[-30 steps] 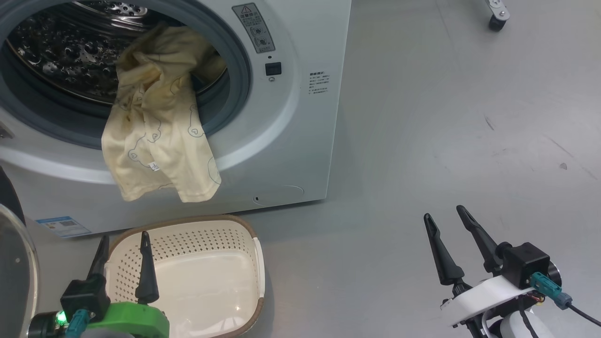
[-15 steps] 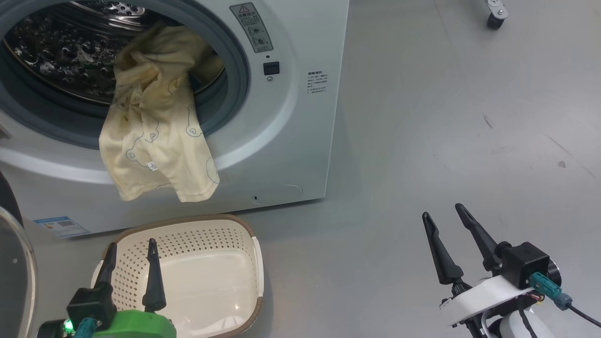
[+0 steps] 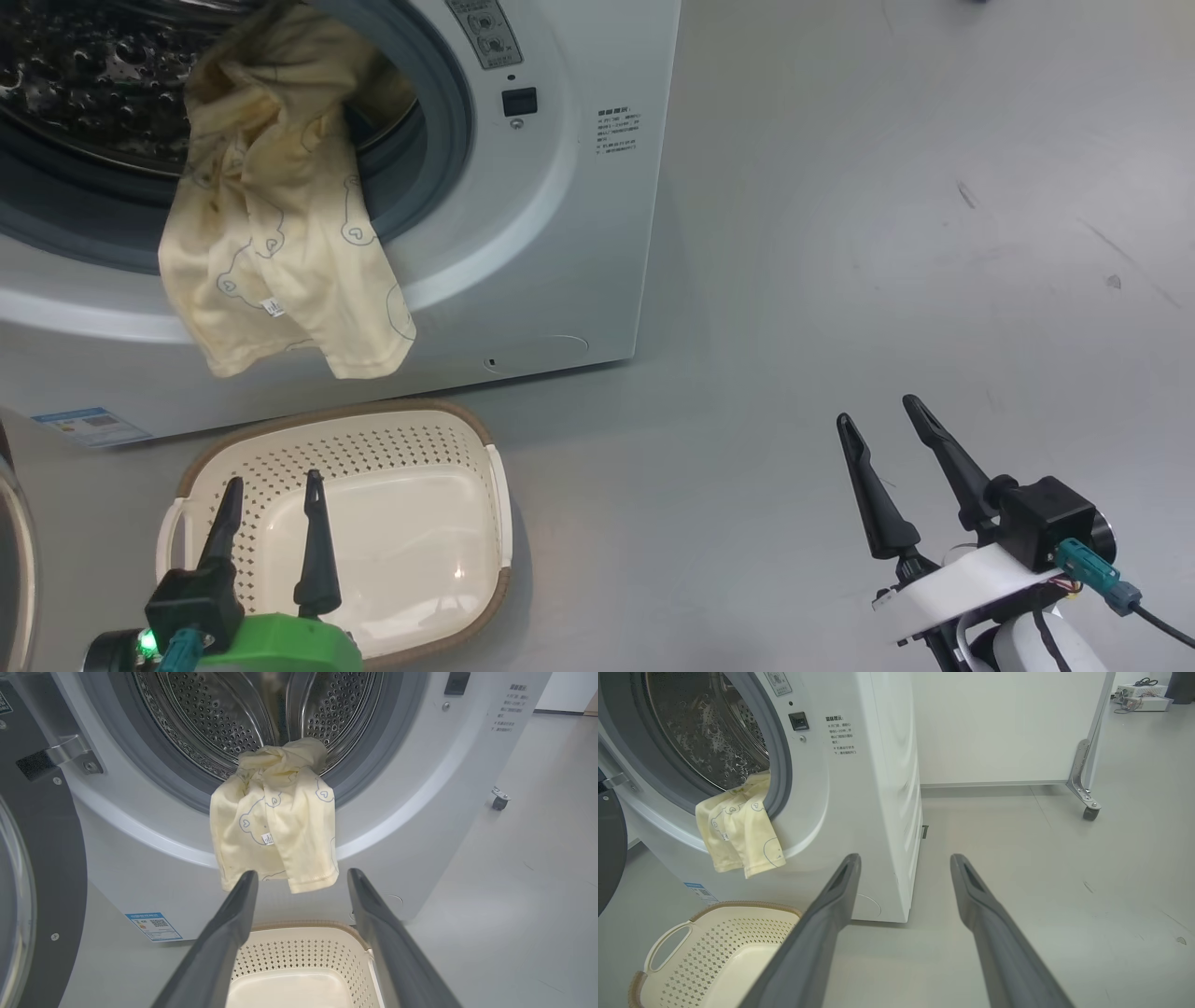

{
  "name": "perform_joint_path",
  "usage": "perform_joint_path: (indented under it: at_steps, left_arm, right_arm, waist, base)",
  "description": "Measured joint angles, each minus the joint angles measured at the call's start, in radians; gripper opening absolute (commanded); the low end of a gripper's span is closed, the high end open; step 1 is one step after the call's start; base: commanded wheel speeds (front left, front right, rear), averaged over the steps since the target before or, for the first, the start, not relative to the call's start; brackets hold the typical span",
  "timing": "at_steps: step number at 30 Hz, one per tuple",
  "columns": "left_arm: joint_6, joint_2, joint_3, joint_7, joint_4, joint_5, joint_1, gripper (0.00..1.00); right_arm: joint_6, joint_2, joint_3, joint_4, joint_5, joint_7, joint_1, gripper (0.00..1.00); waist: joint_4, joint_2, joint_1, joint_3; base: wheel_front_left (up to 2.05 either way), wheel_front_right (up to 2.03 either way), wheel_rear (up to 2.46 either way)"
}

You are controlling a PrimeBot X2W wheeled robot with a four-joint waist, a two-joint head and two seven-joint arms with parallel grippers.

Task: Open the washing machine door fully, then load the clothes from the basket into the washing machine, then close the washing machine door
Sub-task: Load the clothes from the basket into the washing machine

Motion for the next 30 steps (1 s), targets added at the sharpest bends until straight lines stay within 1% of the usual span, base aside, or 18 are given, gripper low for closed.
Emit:
perform_joint_path:
  at_steps: [7,14,22,30]
  left_arm:
    - [0.004,0.0,-0.007,0.008,0.008,-0.007,-0.016,1.0]
    - [0.004,0.001,-0.005,0.033,0.025,-0.011,-0.107,1.0]
    - [0.002,0.016,0.02,0.087,0.082,-0.038,-0.282,1.0]
    - [0.002,0.056,0.066,0.145,0.169,-0.063,-0.437,1.0]
  right_arm:
    - [0.0,-0.002,-0.001,-0.024,0.0,0.0,-0.005,1.0]
    - [0.0,-0.003,0.0,-0.051,0.0,0.0,-0.045,1.0]
    - [0.0,0.001,-0.004,-0.082,0.001,0.0,-0.11,1.0]
    - [0.0,0.008,0.008,-0.091,0.002,0.0,-0.171,1.0]
  waist:
    - [-0.009,0.0,0.0,0.046]
    - [-0.023,0.0,0.0001,0.111]
    - [-0.052,0.0001,0.0001,0.214]
    - [-0.09,0.0,0.0001,0.297]
  base:
    - [0.0,0.0,0.0]
    - [0.0,0.0,0.0]
    - [0.0,0.0,0.0]
    - [0.0,0.0,0.0]
